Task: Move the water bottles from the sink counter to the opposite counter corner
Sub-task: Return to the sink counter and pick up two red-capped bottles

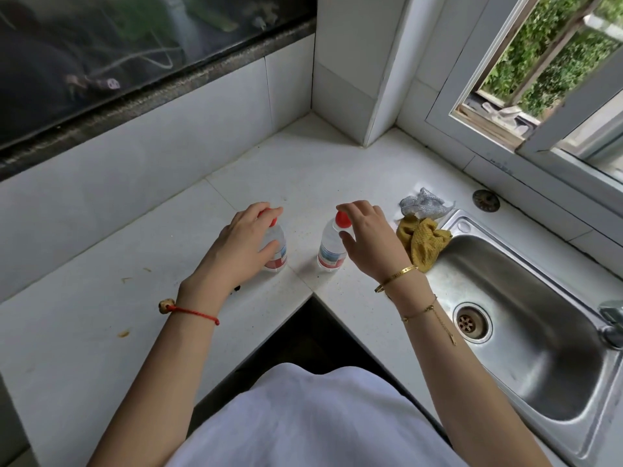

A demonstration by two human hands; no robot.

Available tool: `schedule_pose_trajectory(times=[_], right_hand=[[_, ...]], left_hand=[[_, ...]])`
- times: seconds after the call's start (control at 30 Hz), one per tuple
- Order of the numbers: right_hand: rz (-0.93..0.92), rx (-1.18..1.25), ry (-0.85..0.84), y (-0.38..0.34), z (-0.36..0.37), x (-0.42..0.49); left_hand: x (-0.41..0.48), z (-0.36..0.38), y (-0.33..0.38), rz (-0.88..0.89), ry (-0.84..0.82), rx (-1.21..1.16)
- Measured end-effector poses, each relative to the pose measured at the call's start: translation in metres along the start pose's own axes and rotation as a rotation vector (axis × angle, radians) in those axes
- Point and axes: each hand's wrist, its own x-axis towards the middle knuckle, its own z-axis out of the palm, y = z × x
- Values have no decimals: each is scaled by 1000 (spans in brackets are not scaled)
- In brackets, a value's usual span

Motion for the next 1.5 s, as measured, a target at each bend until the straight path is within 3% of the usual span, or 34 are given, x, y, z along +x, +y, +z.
schedule_pose_trajectory(times=[0.9, 1.5], right_hand=[[-30, 69, -2, 0, 11, 19], [-183, 134, -65, -27, -1, -39]], left_hand=[[20, 12, 10, -127, 156, -32], [-68, 11, 41, -174, 278, -92]])
